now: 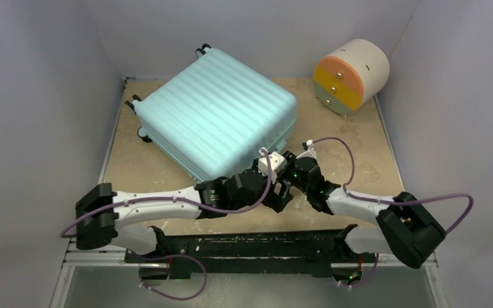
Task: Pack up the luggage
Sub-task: Zip the luggage at the center of the board.
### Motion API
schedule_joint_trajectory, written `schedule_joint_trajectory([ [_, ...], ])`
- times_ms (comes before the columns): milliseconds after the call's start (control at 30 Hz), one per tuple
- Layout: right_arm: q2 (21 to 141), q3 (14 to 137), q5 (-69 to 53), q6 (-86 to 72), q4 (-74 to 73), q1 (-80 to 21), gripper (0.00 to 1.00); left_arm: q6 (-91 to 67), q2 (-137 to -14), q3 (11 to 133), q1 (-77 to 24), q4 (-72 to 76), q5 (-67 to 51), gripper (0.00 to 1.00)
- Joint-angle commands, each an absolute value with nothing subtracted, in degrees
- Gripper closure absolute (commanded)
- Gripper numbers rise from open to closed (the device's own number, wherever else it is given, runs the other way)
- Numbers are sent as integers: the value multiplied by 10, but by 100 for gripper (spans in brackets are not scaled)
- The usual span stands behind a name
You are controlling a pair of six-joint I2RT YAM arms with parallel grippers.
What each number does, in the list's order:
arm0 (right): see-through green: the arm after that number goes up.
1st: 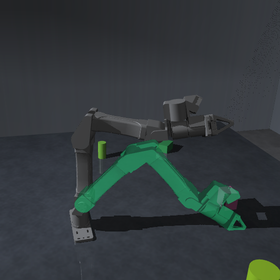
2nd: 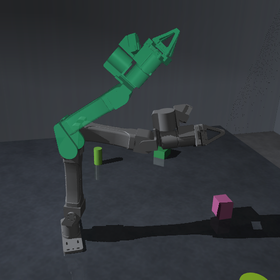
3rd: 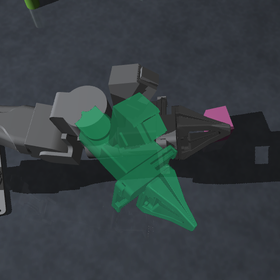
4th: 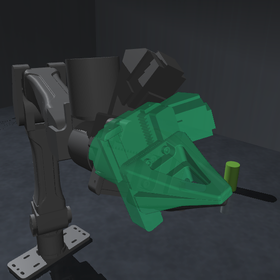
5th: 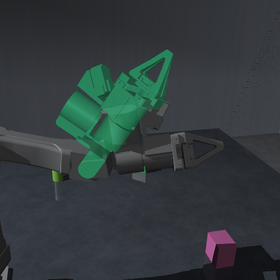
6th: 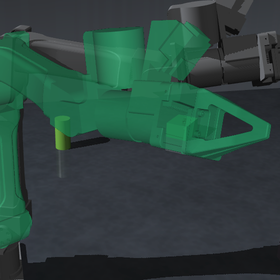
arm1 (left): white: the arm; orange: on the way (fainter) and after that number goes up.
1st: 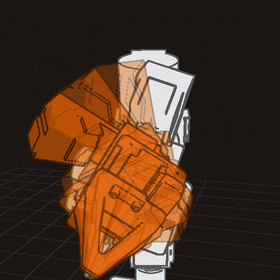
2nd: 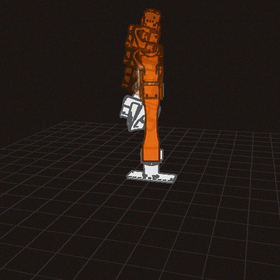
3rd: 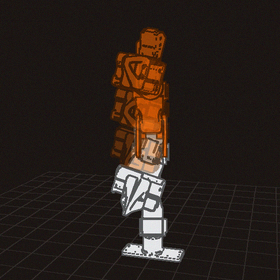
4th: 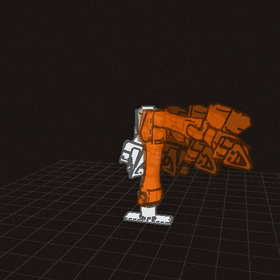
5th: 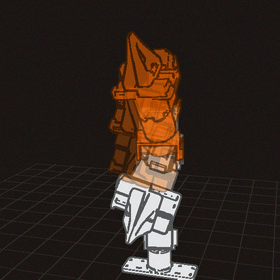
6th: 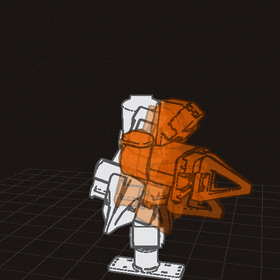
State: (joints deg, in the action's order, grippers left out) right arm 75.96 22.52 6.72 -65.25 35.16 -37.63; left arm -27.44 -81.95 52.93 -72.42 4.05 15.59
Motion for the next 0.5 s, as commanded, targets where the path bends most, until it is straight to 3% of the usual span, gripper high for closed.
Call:
schedule_joint_trajectory([
  [0, 661, 208, 31, -553, 160, -387, 38, -285, -719, 530, -727, 2, 132, 20],
  [167, 541, 204, 13, -395, 146, -387, 32, -271, -614, 513, -727, -43, 180, 17],
  [300, 496, 183, -122, -303, 224, -392, 36, -233, -544, 476, -726, -34, 311, 16],
  [467, 501, 194, -156, -208, 283, -443, 39, -191, -523, 468, -693, -23, 396, 8],
])
